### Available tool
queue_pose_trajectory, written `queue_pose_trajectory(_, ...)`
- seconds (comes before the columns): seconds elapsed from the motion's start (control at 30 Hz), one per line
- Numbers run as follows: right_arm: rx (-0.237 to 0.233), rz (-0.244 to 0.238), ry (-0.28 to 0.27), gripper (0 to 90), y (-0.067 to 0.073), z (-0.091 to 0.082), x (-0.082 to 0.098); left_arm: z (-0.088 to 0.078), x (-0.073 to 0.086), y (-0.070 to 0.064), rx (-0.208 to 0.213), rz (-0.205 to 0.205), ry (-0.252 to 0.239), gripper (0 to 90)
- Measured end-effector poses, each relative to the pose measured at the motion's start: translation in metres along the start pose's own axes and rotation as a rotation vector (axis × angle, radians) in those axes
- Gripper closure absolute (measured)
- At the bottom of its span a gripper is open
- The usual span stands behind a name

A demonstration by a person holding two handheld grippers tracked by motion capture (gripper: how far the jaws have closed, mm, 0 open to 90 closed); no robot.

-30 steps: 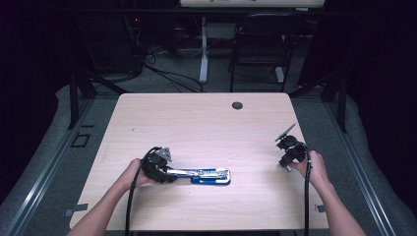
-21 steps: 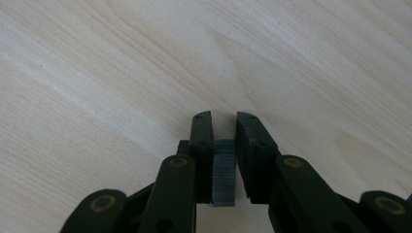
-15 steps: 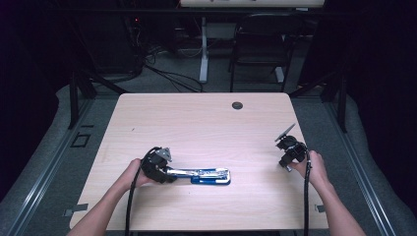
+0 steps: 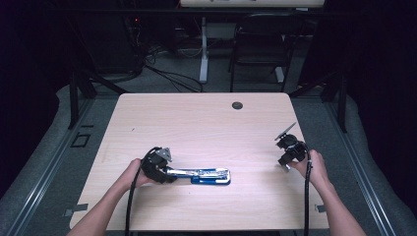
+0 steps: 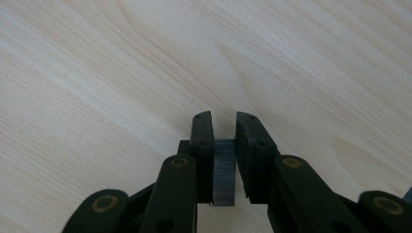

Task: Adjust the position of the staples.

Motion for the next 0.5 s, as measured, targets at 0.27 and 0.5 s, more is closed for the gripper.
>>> queue_pose_trajectory(0.27, -0.028, 0.015, -0.07, 78.3, 0.009, 0.001, -0.006, 0.0, 0.0, 0.0, 0.0, -0.001, 0.0, 61.1)
queue_pose_trajectory(0.5, -0.03, -0.003, -0.067, 78.3, 0.014, -0.002, -0.009, 0.0, 0.0, 0.0, 0.0, -0.001, 0.0, 61.0)
Point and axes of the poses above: each handheld gripper's, and its own axes: z roughly forward along the jaws, x roughly out of its underside, y roughly to its left, the point moved 10 cm from there along z, roughly forward along the jaws, and after that the axes turned 8 degrees about -x, right-handed, at the moved point
